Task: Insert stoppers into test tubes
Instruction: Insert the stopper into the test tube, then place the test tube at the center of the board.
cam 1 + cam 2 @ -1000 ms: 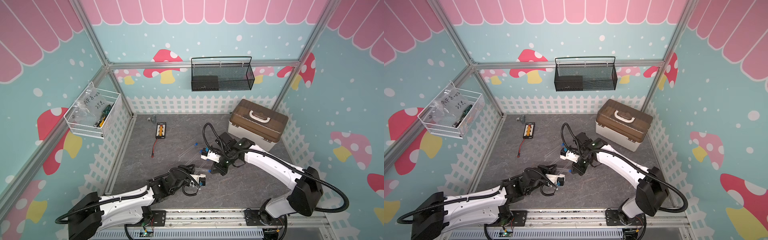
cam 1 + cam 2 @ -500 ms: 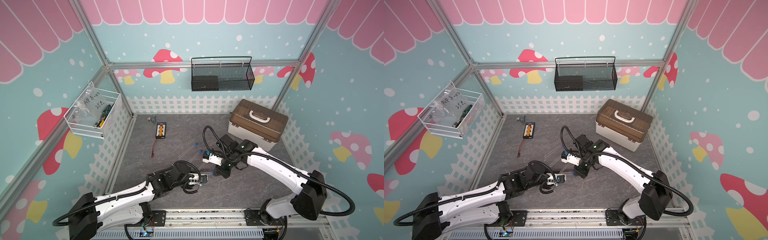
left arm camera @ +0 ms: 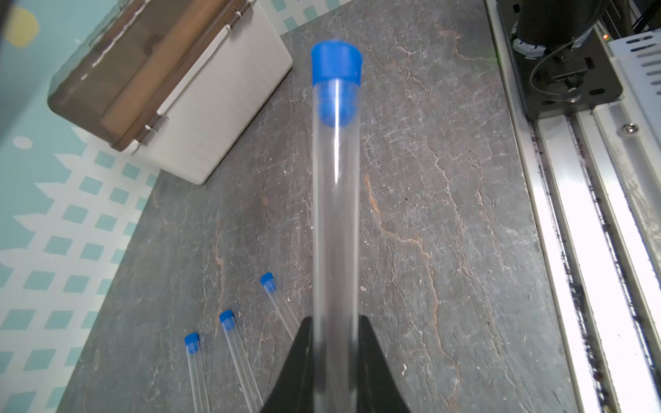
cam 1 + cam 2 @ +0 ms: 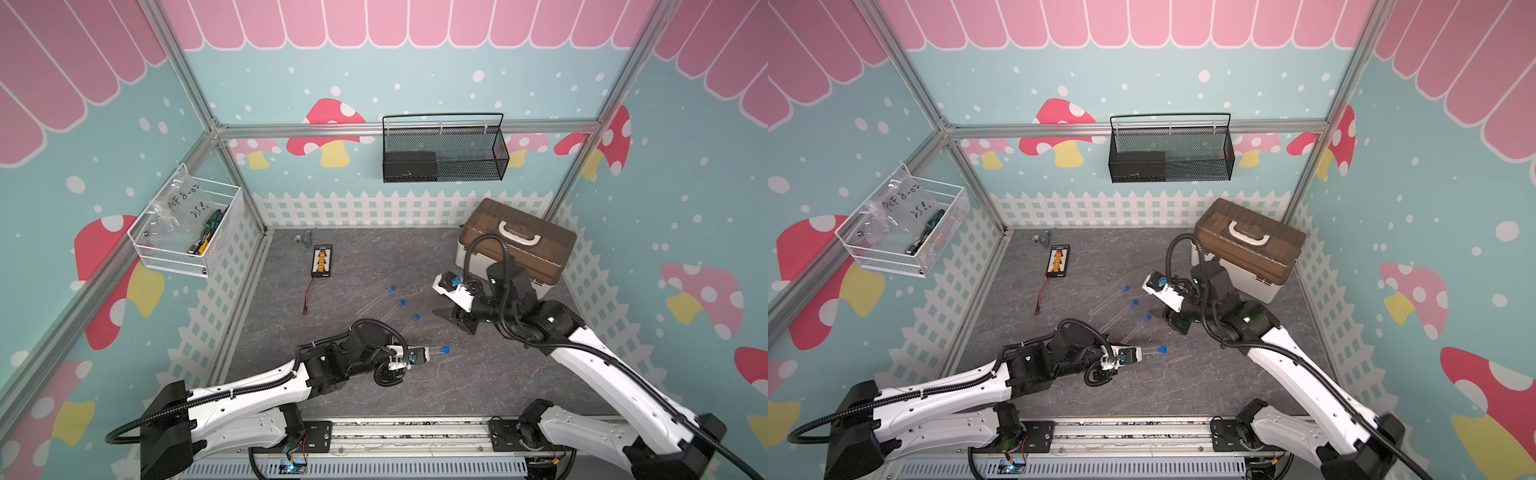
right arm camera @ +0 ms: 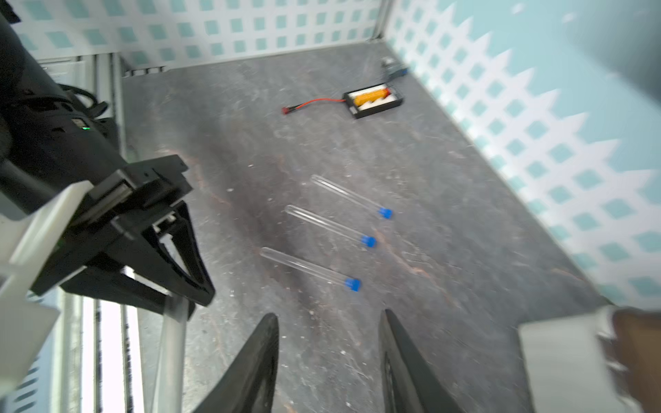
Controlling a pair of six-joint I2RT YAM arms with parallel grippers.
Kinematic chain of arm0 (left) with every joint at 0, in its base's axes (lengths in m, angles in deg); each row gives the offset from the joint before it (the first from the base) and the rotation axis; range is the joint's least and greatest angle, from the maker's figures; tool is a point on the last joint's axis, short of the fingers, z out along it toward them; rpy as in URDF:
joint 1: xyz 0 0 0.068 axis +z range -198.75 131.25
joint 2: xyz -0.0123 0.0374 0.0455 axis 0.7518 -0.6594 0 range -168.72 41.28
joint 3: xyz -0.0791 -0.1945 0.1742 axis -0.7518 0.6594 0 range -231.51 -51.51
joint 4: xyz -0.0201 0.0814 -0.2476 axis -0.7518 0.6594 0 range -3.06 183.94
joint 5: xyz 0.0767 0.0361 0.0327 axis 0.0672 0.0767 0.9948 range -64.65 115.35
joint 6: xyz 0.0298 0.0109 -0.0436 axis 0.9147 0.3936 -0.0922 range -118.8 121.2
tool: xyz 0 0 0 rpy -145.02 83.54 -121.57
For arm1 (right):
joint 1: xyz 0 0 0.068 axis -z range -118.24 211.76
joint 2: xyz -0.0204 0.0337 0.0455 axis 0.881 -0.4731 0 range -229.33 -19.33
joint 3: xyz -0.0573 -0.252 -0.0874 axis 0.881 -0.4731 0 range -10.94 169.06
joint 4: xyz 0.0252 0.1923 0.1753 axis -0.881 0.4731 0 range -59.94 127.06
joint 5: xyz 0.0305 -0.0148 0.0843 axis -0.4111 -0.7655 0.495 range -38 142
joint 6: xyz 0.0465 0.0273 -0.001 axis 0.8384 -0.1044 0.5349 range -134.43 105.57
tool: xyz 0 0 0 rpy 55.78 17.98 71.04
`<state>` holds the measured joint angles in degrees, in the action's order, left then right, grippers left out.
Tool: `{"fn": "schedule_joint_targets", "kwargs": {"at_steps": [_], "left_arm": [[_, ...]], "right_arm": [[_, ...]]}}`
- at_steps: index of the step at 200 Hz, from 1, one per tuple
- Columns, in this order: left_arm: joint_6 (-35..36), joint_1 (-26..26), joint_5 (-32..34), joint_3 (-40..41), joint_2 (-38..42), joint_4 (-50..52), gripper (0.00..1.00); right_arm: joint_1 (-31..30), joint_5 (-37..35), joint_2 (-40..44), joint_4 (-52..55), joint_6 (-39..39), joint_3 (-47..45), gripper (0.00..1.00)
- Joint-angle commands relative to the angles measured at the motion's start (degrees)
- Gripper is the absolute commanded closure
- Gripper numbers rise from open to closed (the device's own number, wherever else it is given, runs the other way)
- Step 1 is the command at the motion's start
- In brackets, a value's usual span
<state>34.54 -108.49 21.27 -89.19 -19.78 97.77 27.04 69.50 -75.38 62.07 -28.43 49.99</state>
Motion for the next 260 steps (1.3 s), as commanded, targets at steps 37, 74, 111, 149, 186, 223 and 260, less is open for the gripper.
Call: {"fn": "schedule_joint_targets", "kwargs": {"at_steps": [37,74,111,149,186,223,260], "left_arm": [[-24.86,0.56,-0.25,-6.5,-9.11,5.43,1.0],[-39.65,-0.55,3.63,-11.61,-19.14,7.12,1.0],[-42.02,-1.64,13.53,-14.28,-27.31,8.52,1.0],[-44.88,-1.69,17.78,-18.07,-33.89,11.14,1.0],[-46.57,-1.73,18.7,-18.04,-36.25,8.85,0.98],[-47.56,-1.88,18.79,-18.41,-38.34,9.11,0.96],[-47.93,-1.98,18.89,-17.74,-39.66,9.01,0.93]], "right_arm": [[0.89,-25.2,3.15,-1.29,22.44,-6.77,0.5],[0.89,-25.72,4.46,-4.26,27.34,-11.26,0.51],[0.91,-25.8,7.36,-4.37,26.92,-13.06,0.5],[0.9,-26.09,9.46,-3.38,26.94,-13.95,0.5],[0.88,-26.04,9.92,-3.18,27.45,-14.52,0.5],[0.88,-25.93,9.39,-3.13,27.27,-14.45,0.5],[0.88,-25.32,8.93,-2.33,26.95,-13.97,0.5]]}}
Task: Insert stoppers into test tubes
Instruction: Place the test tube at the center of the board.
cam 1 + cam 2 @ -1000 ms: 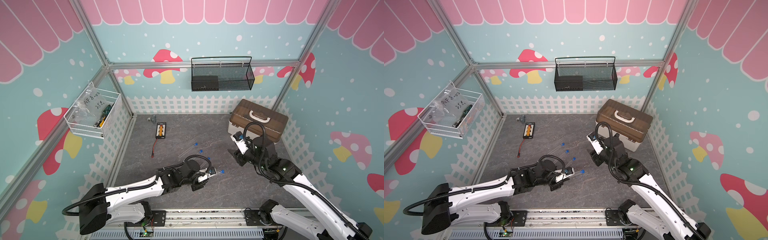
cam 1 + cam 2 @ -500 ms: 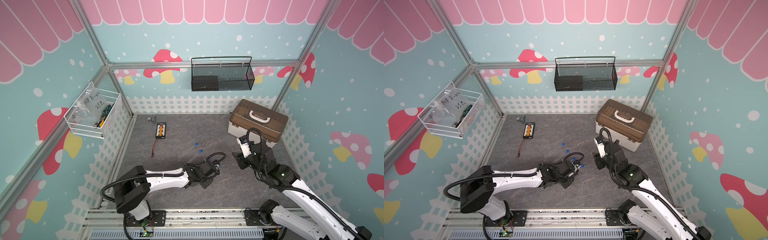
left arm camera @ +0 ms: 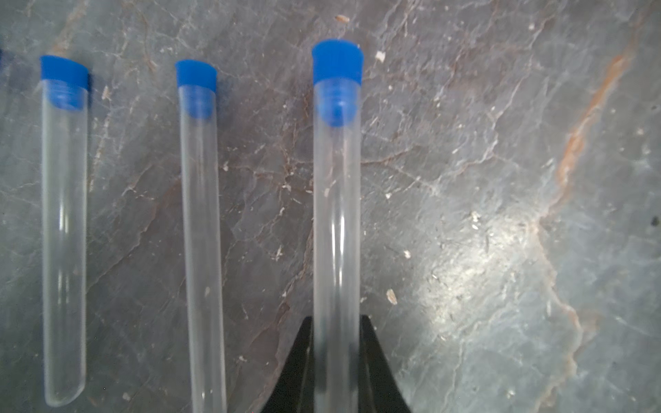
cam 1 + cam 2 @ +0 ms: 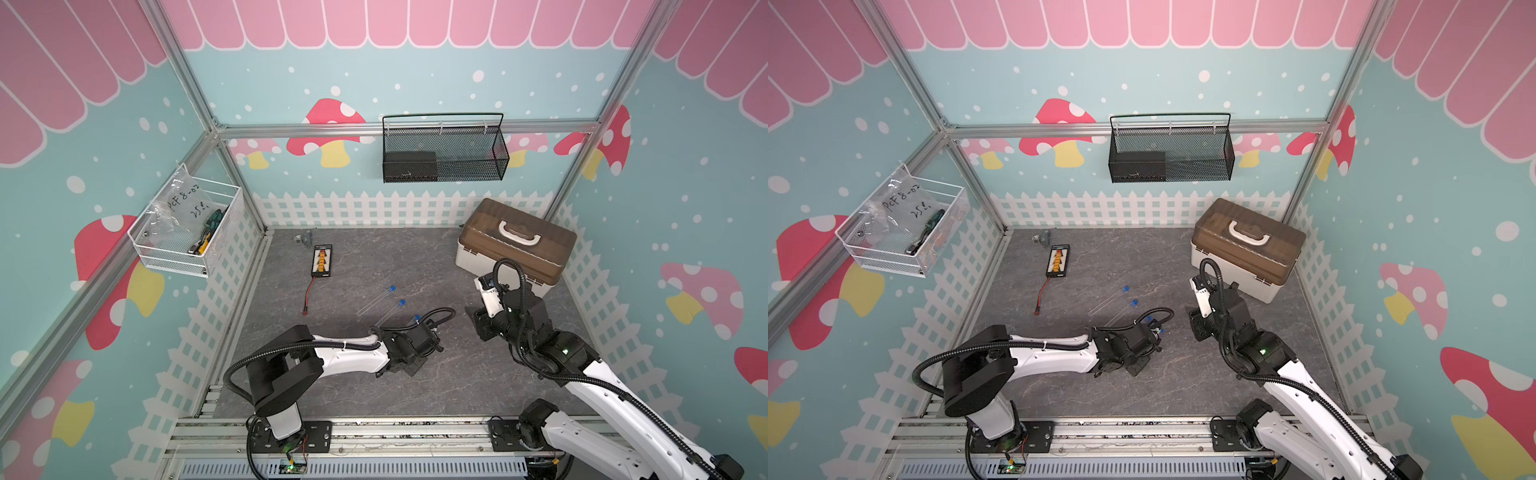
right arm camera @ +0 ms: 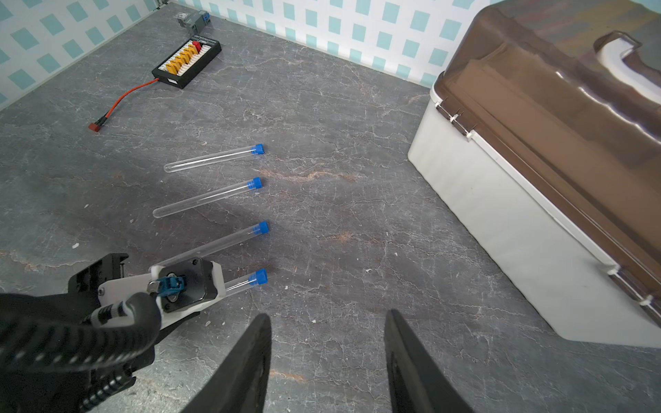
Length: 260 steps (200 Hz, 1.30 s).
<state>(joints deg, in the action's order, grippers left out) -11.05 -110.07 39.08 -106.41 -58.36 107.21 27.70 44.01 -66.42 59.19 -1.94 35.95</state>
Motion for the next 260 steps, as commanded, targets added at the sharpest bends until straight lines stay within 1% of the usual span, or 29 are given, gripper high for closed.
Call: {"fn": "schedule_joint_targets", "kwargs": {"at_steps": [1,19,92,158,184,220,232,260], "left_arm": [[-2.34,-0.39,1.09,-0.54,-1.08,-0.42,0.93],[-2.3,-0.6,1.61,-0.39,-1.86,-0.19,0.91],[-1.38,-0.73,2.85,-0.47,-3.91,0.03,0.73],[-0.59,-0.73,3.14,-1.7,-4.27,0.47,0.59],[0.06,-0.67,2.75,-2.53,-2.19,0.27,0.55],[0.65,-0.72,2.66,-3.8,2.51,0.34,0.45],[0.78,-0.68,2.48,-4.14,4.82,0.27,0.42],[1.25,0.26,3.68,-3.5,11.39,-0.81,0.42]], "right_arm": [[0.23,0.17,-0.02,0.61,0.49,0.09,0.5],[0.28,-0.1,0.21,1.52,0.17,0.14,0.5],[0.23,-0.36,1.01,2.38,-0.32,-0.13,0.5],[0.24,-0.73,1.12,2.43,-0.65,-0.66,0.5],[0.24,-0.89,0.99,2.18,-0.63,-0.4,0.5],[0.34,-1.63,1.53,1.68,-0.21,-0.47,0.49],[0.41,-3.23,2.06,1.28,0.32,-0.77,0.5],[1.94,-10.59,4.24,-3.06,1.66,-3.25,0.49]]}}
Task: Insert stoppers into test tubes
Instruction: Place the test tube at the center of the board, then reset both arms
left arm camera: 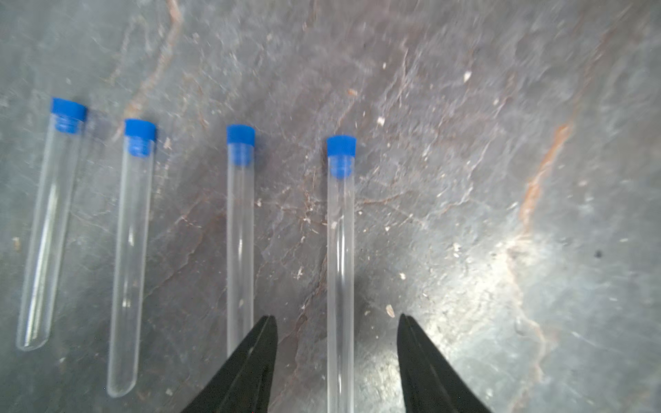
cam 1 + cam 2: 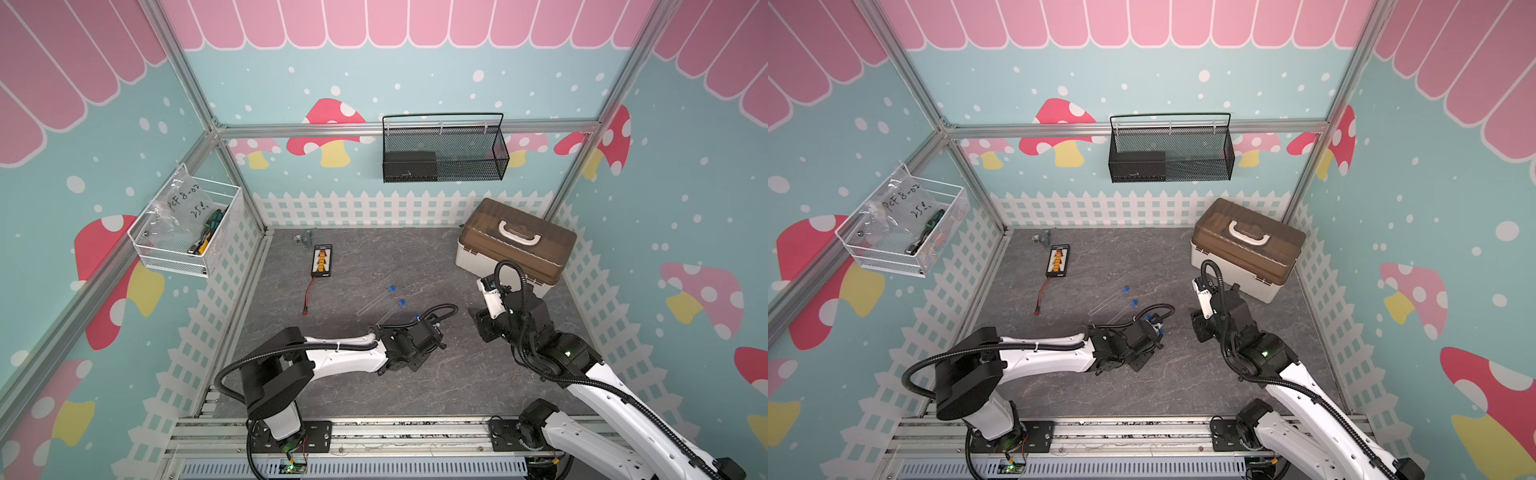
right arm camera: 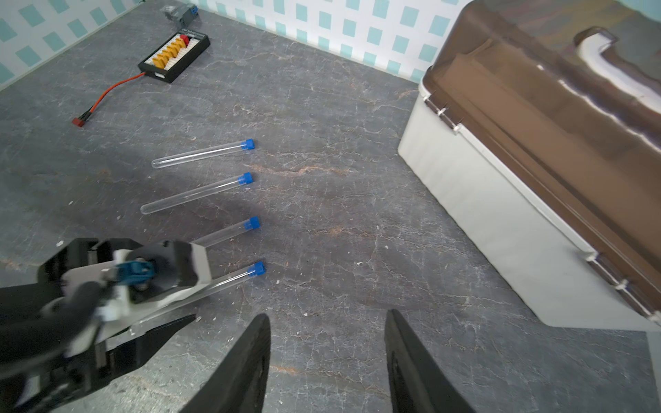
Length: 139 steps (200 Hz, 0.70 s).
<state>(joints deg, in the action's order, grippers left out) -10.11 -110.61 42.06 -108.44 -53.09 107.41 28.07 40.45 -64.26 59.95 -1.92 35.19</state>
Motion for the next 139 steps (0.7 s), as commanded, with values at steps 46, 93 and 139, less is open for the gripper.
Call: {"fn": "schedule_joint_targets", "kwargs": {"at_steps": [46,93,139], "left_arm": [[3.69,8.2,17.46,8.7,21.09,-15.48,0.42],[5.6,27.68,18.7,18.56,29.4,-25.57,0.14],[6.26,43.49,14.93,28.13,31.71,-35.9,0.01]], "right_arm": [[8.21,-12.68,-4.48,-16.45,-3.93,-6.94,0.41],[17.75,-11.19,-15.42,-39.47,-11.84,-15.81,0.4],[25.79,-4.19,-25.66,-56.13,-14.04,-20.63,0.39]]}}
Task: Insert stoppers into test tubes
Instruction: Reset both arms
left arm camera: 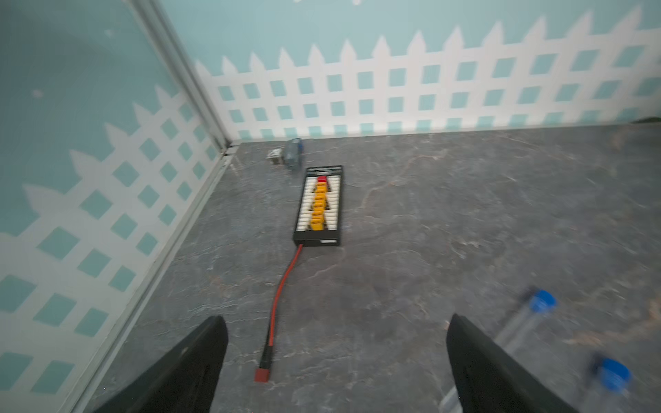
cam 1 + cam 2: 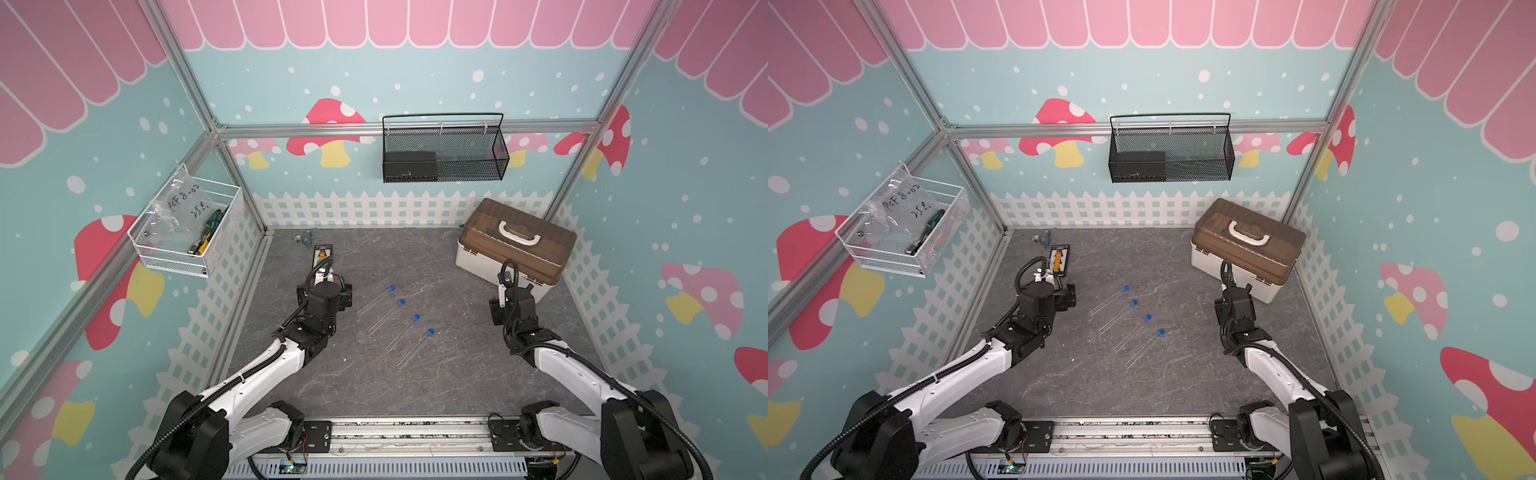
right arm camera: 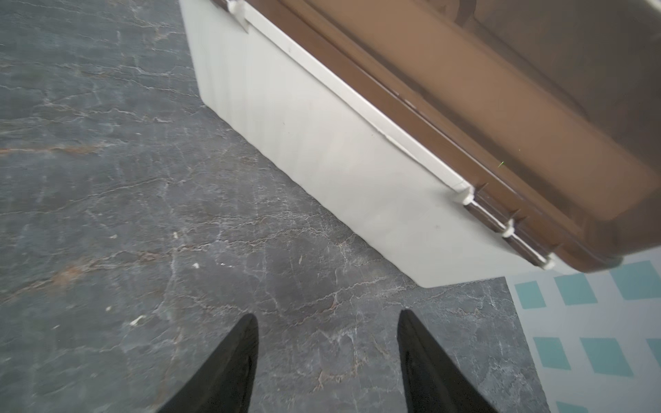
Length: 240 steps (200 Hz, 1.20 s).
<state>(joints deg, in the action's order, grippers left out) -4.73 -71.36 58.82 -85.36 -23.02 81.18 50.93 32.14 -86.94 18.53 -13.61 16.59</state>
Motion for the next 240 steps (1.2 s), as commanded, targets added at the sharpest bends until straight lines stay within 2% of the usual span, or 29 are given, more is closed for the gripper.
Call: {"fn": "schedule_joint_targets", "kwargs": {"at_steps": [1,20,48,63,90,104,116,124,125,126,127,130,144,163,183,231,240], "left_arm": [[1.03,4.41,-2.05,5.43,1.63,-10.26,0.01],[3.12,7.82,-2.88,10.81,1.49,-20.26,0.01],[3.29,12.23,-6.91,15.59,-0.69,-29.52,0.01],[3.57,12.68,-8.86,18.27,-3.05,-36.52,0.01],[5.77,12.87,-9.79,20.7,-10.37,-49.31,0.01],[7.27,13.03,-10.66,19.7,-13.17,-51.35,0.01],[7.26,13.62,-10.52,19.21,-16.84,-55.18,0.01],[6.95,13.76,-10.16,19.29,-20.17,-58.14,0.01],[6.92,13.75,-10.13,19.41,-20.57,-58.76,0.01],[6.87,13.79,-10.15,19.51,-20.98,-59.28,0.01],[6.84,13.76,-10.17,19.56,-21.37,-59.81,0.01],[6.81,13.76,-10.18,19.94,-22.89,-61.51,0.01],[8.73,13.44,-9.26,21.14,-28.53,-72.16,0.01],[5.96,13.84,-8.49,19.53,-24.08,-62.03,0.01],[6.85,13.39,-6.17,16.72,-25.51,-59.37,0.01],[5.93,14.47,-7.62,14.84,-25.27,-55.27,0.01],[5.13,15.52,-9.59,13.17,-25.02,-51.03,0.01]], "right_arm": [[3.06,4.25,-3.14,-15.13,-2.33,-2.17,0.39],[4.63,7.38,-7.07,-23.9,-2.96,-4.62,0.39],[6.0,10.05,-12.14,-34.51,-3.24,-6.61,0.38],[6.6,11.05,-14.02,-34.81,-2.95,-6.23,0.39],[8.38,11.91,-20.28,-45.4,-1.32,-8.49,0.38],[9.34,11.3,-19.0,-39.59,0.3,-6.82,0.37],[9.77,11.55,-20.08,-41.69,0.74,-6.95,0.35],[9.77,11.42,-19.4,-39.84,0.85,-6.55,0.3],[9.77,11.42,-19.4,-39.82,0.81,-6.63,0.27],[9.82,11.42,-19.44,-39.9,0.78,-6.66,0.2],[9.82,11.42,-19.46,-39.98,0.77,-6.68,0.08],[9.78,11.51,-19.65,-40.33,0.81,-6.69,0.02],[9.86,11.47,-19.67,-40.91,0.76,-6.93,0.01],[9.86,11.45,-19.67,-40.87,0.75,-6.96,0.01],[9.84,11.42,-19.68,-40.86,0.76,-6.93,0.01],[9.78,11.51,-19.76,-41.19,0.59,-6.91,0.01],[9.77,11.51,-19.81,-41.16,0.59,-6.96,0.01]]}}
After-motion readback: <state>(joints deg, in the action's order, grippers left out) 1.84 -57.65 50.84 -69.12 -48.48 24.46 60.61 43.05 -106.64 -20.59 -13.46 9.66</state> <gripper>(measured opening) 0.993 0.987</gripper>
